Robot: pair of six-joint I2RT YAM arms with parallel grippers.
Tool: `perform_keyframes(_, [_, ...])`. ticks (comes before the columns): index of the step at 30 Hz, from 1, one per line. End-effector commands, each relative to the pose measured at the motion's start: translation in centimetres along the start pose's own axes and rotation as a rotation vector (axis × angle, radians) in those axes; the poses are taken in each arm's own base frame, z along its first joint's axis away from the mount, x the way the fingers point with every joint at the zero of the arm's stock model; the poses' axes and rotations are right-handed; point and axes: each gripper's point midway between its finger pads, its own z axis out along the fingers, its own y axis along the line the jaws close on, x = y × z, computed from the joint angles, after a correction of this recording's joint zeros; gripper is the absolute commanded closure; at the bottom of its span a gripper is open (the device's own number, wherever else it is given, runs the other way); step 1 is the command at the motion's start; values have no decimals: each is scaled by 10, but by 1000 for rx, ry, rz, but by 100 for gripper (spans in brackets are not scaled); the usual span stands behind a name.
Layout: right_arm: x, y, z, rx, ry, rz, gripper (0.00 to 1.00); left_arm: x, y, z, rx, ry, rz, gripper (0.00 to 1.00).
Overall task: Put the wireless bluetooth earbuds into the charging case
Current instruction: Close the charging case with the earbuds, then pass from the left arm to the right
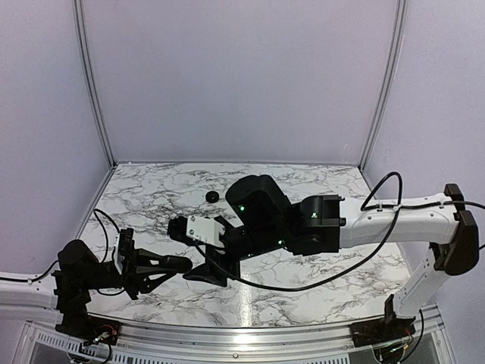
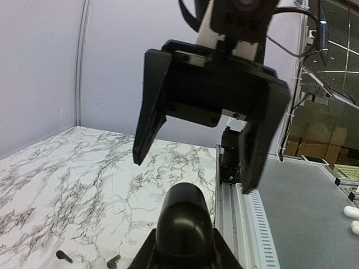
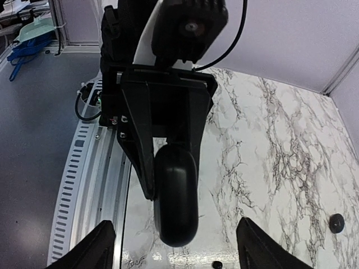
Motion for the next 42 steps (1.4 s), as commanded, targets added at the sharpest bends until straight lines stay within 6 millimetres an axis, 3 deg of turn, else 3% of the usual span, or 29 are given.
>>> perform_keyframes(1, [-4, -12, 0, 195, 18, -102, 20, -26, 12, 7, -62, -71, -61, 100])
perform_keyframes(6, [-2, -32, -5, 347, 45, -130, 14, -30, 27, 16, -123, -70, -176, 100])
perform_keyframes(13, [5, -54, -8, 496, 112, -164, 20, -32, 43, 31, -180, -68, -327, 100])
perform_keyframes(25, [19, -63, 1, 573, 220, -257, 28, -27, 47, 46, -169, -35, -421, 100])
perform_keyframes(34, [14, -69, 0, 607, 217, -279, 42, -22, 43, 54, -133, -1, -461, 100])
perform_keyframes(42, [22, -69, 6, 603, 246, -291, 45, -21, 41, 57, -115, 9, -470, 100])
